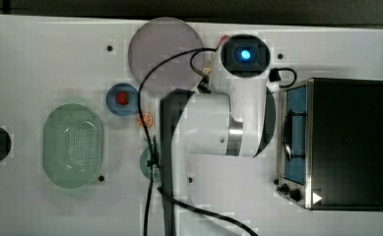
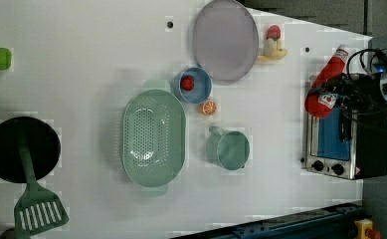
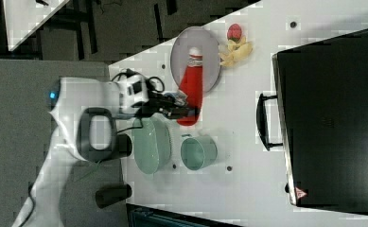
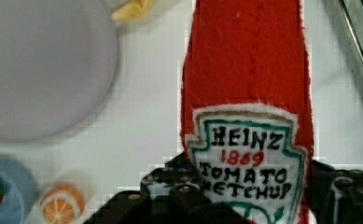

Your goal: Pick ketchup from strainer and place it on the table

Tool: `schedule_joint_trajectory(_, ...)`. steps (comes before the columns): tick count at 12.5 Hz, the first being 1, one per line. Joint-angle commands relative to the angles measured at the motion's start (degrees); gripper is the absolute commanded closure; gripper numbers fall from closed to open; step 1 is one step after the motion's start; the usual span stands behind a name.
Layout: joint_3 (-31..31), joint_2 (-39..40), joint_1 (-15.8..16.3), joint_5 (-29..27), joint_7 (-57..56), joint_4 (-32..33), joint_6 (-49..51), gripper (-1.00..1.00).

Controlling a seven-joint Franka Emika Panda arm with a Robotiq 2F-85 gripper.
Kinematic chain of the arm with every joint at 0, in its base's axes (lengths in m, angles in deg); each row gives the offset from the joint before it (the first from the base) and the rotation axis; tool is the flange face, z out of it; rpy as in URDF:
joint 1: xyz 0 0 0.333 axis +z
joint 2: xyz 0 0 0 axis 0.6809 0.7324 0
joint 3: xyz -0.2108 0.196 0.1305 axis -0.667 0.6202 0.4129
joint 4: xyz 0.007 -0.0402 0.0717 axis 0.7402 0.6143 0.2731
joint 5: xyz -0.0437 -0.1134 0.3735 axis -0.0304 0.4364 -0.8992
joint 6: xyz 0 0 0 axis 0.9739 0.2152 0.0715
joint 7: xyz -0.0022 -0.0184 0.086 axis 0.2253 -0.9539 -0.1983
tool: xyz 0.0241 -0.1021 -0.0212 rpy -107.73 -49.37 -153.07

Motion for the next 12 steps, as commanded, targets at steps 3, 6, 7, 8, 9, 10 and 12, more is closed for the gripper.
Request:
schedule_joint_trajectory(3,1.3,1.5,1.6,0.2,-4.1,12.8,-16.6,-0.19)
schedule_joint_trajectory(6,0.9,6.3,1.6,0.2,-4.1,16.4,-23.2,-0.45)
schedule_joint_trajectory(7,0.8,8.0,1.6,0.2,-4.1,16.9,-25.3,-0.67)
schedule_joint_trajectory(8,0.8,9.1,1.6,0.2,-4.1,17.1,-27.1,-0.89)
schedule_joint_trajectory(9,0.9,9.1,1.6,0.2,-4.1,17.0,-27.3,-1.00)
schedule_joint_trajectory(10,1.0,8.3,1.6,0.2,-4.1,16.9,-27.1,-1.00)
schedule_joint_trajectory(12,1.4,4.2,1.6,-0.1,-4.1,16.0,-27.1,-1.00)
